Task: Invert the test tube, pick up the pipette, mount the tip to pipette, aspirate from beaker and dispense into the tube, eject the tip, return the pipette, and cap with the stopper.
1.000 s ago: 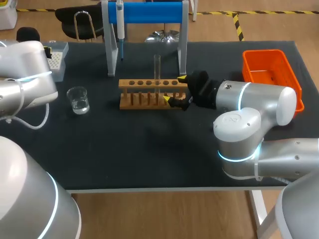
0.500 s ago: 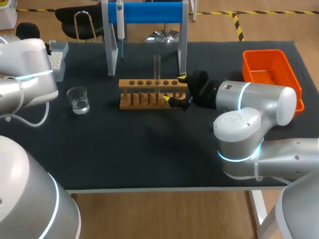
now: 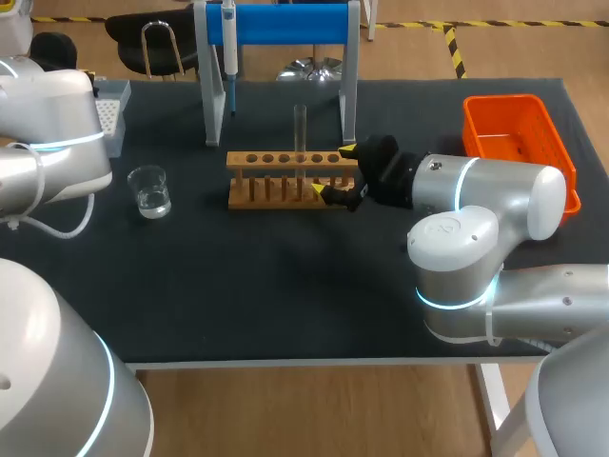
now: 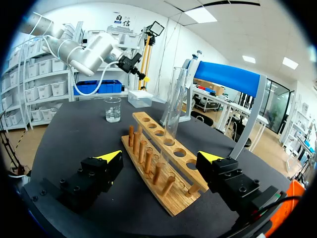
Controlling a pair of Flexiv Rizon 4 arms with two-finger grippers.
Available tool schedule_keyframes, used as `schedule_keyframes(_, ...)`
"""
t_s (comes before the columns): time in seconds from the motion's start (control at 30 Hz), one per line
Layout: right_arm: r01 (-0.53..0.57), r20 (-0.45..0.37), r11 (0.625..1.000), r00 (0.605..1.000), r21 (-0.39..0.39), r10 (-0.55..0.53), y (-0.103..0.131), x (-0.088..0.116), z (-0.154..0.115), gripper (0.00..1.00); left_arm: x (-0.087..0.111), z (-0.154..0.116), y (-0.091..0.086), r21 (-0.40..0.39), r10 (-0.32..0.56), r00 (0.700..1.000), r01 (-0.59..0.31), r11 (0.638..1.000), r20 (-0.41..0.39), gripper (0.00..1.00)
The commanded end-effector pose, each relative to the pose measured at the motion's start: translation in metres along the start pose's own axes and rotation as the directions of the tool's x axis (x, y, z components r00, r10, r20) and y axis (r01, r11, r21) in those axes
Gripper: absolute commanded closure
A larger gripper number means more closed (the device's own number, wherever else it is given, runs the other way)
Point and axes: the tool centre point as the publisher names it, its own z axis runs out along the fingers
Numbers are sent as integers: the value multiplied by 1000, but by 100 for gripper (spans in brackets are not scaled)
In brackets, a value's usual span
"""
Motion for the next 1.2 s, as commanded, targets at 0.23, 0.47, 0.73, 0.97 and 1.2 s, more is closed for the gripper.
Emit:
schedule_keyframes(0.23, 0, -3, 1000, 1000, 4, 0, 1, 0, -1, 0, 15, -28, -13, 5, 66, 993, -66, 998, -97, 100)
schedule_keyframes(0.47, 0, -3, 1000, 1000, 4, 0, 1, 0, -1, 0, 36, -48, -19, -40, 138, 958, -153, 987, -253, 100)
schedule_keyframes(0.73, 0, -3, 1000, 1000, 4, 0, 1, 0, -1, 0, 36, -48, -19, -40, 138, 958, -153, 987, -253, 100)
schedule_keyframes(0.97, 0, -3, 1000, 1000, 4, 0, 1, 0, -1, 0, 36, -48, -19, -40, 138, 958, -153, 987, -253, 100)
schedule_keyframes(1.2, 0, -3, 1000, 1000, 4, 0, 1, 0, -1, 0, 51, -53, -18, -49, 150, 943, -172, 984, -296, 100)
